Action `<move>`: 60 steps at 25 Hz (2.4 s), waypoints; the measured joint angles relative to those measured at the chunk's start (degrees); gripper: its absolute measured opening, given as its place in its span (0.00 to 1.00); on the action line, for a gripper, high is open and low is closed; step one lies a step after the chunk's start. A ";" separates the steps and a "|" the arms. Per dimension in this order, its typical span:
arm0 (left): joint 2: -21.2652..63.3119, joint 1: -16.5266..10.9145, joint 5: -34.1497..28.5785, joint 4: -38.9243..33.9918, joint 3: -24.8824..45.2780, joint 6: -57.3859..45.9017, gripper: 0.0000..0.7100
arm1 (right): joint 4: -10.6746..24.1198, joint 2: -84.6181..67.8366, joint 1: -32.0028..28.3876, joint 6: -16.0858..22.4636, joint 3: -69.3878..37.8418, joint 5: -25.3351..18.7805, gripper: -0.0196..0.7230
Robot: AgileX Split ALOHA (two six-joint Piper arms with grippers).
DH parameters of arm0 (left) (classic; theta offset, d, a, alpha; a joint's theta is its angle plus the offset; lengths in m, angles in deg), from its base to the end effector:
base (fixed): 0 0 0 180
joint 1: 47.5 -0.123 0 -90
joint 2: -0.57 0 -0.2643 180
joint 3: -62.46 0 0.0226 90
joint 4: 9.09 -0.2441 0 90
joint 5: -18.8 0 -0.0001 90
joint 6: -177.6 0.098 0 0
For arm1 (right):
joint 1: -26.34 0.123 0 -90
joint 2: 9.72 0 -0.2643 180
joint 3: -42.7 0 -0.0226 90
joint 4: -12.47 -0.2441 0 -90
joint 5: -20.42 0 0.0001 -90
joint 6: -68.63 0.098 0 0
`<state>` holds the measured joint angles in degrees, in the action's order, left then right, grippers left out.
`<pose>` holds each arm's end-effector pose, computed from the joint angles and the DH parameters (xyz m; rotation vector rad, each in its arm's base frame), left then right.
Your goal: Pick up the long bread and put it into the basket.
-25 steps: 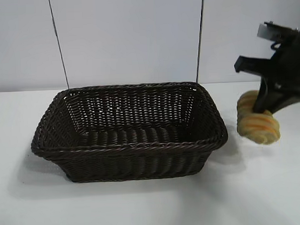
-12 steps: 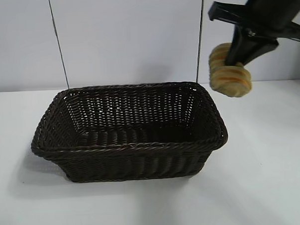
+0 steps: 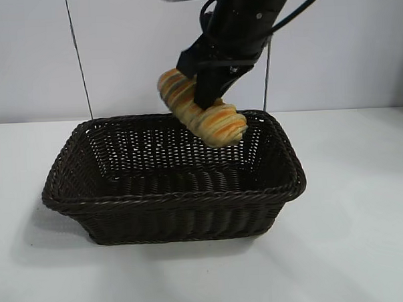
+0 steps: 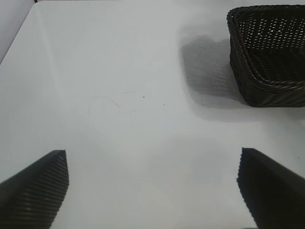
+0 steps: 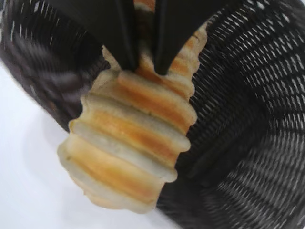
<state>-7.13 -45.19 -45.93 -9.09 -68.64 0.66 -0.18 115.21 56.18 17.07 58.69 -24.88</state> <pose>0.0131 -0.0005 0.2606 0.0992 2.1153 0.0078 0.3676 0.2285 0.1951 -1.6127 2.1193 0.1377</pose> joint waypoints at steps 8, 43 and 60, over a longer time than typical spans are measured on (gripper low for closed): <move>0.00 0.00 0.00 0.00 0.00 0.00 0.98 | -0.47 4.72 0.00 -0.56 0.00 2.50 0.17; 0.00 0.00 0.00 0.00 0.00 0.00 0.98 | 12.66 2.18 -9.52 49.41 36.46 -26.10 0.92; 0.00 0.00 0.00 0.00 0.00 0.00 0.98 | 12.66 -3.64 -41.80 47.23 30.78 -26.65 0.92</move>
<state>-7.13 -45.19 -45.93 -9.09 -68.64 0.66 12.47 111.58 14.38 64.30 89.47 -51.53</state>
